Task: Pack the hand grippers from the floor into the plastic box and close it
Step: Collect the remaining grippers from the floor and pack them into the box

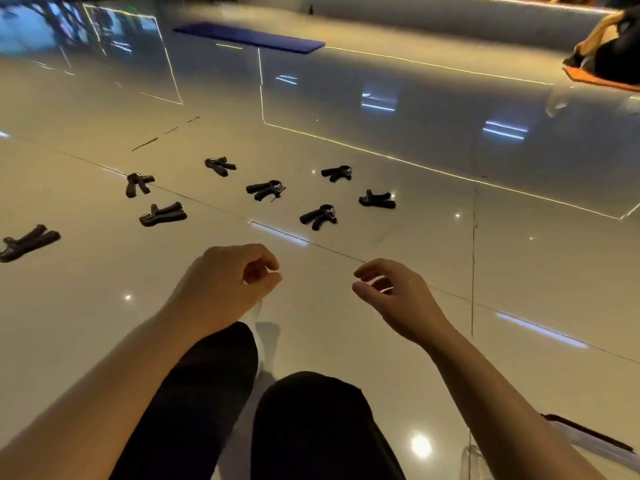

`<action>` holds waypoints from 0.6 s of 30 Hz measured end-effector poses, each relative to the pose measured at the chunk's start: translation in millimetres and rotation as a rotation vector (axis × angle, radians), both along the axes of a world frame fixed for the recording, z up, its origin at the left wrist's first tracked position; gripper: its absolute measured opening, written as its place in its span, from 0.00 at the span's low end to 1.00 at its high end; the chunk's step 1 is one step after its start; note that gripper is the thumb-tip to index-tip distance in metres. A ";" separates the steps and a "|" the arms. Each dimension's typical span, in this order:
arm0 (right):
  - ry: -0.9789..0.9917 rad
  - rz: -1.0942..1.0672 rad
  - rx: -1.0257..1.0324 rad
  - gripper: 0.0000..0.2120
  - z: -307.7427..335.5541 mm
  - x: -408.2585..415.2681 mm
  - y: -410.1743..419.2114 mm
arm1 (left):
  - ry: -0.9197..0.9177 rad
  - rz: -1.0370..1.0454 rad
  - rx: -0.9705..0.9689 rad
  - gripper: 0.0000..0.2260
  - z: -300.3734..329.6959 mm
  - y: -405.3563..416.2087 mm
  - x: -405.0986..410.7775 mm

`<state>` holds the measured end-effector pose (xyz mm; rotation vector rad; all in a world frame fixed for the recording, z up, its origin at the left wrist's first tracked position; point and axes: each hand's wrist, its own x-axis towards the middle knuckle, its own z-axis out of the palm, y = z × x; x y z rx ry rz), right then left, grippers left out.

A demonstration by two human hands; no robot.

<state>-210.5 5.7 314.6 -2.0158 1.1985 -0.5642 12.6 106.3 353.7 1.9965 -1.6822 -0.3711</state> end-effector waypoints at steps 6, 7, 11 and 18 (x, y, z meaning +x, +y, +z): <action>0.011 0.015 0.019 0.09 -10.6 61.1 -46.0 | 0.038 -0.112 0.153 0.06 -0.4 -52.9 43.4; 0.016 0.005 0.025 0.08 -10.9 65.0 -51.6 | 0.053 -0.126 0.156 0.06 3.1 -62.1 48.0; 0.064 -0.030 0.009 0.09 6.8 81.1 -78.6 | -0.008 -0.181 0.140 0.08 15.7 -99.1 67.9; 0.264 0.037 -0.257 0.14 77.1 132.4 -140.1 | 0.201 -0.151 -0.086 0.03 23.2 -165.9 95.4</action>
